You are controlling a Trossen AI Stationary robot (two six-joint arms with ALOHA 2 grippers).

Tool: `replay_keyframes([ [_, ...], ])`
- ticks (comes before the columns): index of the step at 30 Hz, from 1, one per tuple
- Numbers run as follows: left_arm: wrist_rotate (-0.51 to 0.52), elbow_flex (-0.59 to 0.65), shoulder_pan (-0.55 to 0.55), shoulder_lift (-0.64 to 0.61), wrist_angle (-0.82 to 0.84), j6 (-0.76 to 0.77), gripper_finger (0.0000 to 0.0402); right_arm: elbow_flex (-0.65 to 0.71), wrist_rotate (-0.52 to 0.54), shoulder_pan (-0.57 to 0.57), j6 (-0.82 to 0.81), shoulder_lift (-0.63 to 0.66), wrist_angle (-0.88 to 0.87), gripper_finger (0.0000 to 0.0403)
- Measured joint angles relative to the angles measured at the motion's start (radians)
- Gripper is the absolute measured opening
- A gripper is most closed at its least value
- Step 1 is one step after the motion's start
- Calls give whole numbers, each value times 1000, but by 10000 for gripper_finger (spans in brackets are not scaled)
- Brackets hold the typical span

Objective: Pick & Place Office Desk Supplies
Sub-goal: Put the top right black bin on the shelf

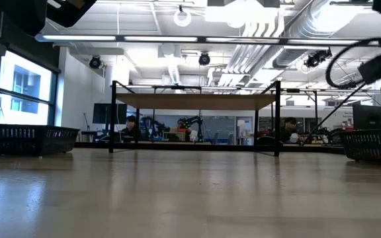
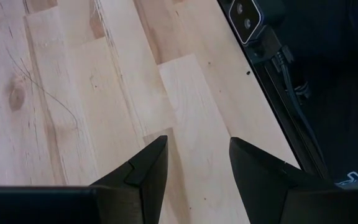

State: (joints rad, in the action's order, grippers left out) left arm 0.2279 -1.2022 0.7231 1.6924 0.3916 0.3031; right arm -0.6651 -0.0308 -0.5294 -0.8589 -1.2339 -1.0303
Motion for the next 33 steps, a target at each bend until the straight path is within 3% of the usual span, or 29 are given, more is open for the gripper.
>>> replay_keyframes([
  [13, 0, 0, 0, 0, -1, 0, 165, 119, 2, -1, 48, 0, 189, 168],
  [17, 0, 0, 0, 0, -1, 0, 165, 119, 1, -1, 65, 0, 212, 123],
  [22, 0, 0, 0, 0, -1, 0, 165, 118, -5, -1, 73, 0, 216, 22],
  [28, 0, 0, 0, 0, -1, 0, 165, 76, 4, -1, 1, 0, 119, 5],
  [33, -20, 0, 3, -5, 2, -16, 165, -56, 34, -1, -8, 0, 22, 3],
])
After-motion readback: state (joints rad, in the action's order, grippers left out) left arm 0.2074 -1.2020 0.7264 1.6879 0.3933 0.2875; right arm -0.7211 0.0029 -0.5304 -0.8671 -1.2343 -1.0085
